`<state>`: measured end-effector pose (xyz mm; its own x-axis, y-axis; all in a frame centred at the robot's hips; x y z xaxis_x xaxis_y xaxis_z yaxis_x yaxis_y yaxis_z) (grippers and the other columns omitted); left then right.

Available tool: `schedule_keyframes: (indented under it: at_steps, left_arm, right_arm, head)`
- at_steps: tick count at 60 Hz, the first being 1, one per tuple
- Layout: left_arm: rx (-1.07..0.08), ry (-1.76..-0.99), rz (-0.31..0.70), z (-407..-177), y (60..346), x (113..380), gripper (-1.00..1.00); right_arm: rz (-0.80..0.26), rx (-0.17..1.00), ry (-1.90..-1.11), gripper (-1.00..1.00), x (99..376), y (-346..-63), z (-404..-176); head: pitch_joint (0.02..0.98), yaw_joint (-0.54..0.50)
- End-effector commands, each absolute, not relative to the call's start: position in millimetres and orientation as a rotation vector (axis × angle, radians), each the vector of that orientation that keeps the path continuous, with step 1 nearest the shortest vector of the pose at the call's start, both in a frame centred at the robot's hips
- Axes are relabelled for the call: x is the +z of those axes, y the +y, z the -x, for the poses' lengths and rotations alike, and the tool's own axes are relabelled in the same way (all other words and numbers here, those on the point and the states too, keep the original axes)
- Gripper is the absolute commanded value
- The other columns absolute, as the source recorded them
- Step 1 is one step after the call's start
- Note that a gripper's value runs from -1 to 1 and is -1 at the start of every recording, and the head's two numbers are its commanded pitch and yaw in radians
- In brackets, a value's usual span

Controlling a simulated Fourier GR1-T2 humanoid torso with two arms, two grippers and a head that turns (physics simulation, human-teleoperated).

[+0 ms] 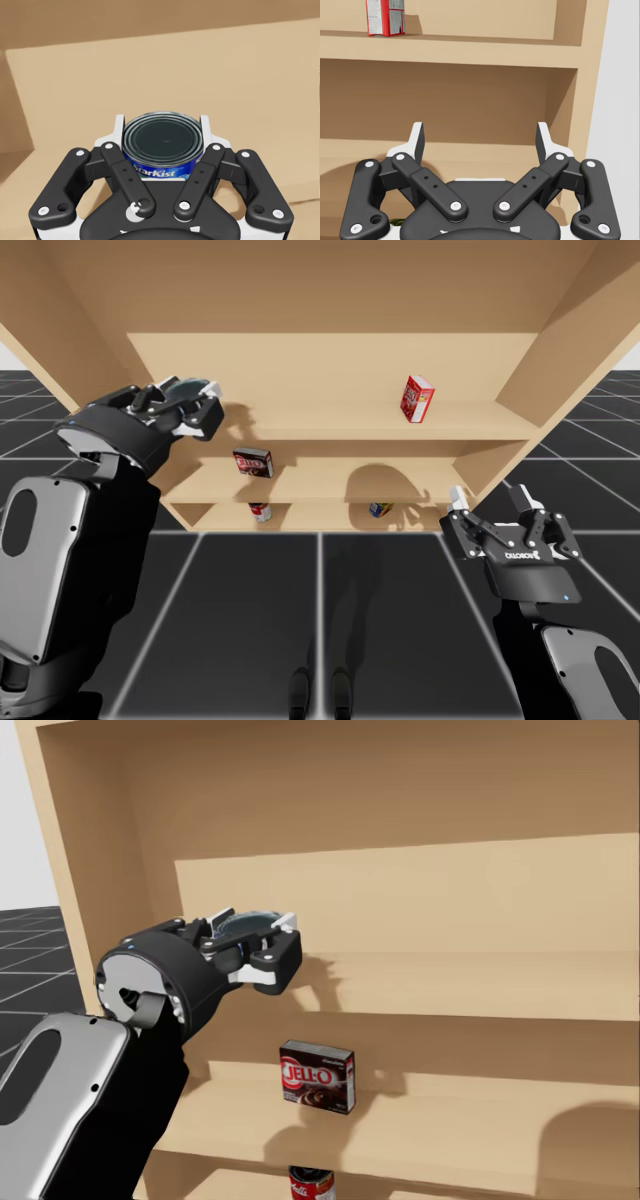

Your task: Retrieve the tuna can from the shelves.

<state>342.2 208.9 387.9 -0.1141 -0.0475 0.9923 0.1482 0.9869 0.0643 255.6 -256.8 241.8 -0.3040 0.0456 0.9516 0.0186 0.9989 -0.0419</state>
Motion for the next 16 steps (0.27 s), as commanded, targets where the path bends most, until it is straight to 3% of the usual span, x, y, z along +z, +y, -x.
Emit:
schedule_keyframes:
  at_steps: [1, 16]
  left_arm:
    - [-0.288, -1.522, 0.088, -320.9, 210.3, 388.6, 1.0]
    - [-0.341, -1.542, 0.027, -276.3, 225.9, 382.3, 1.0]
  right_arm:
    - [0.048, 0.027, -1.88, -1.0, 241.9, -257.2, -255.7]
    - [0.05, 0.025, -1.886, -1.0, 240.9, -256.6, -256.4]
  head:
    - [0.316, 0.25]
    - [0.321, 0.25]
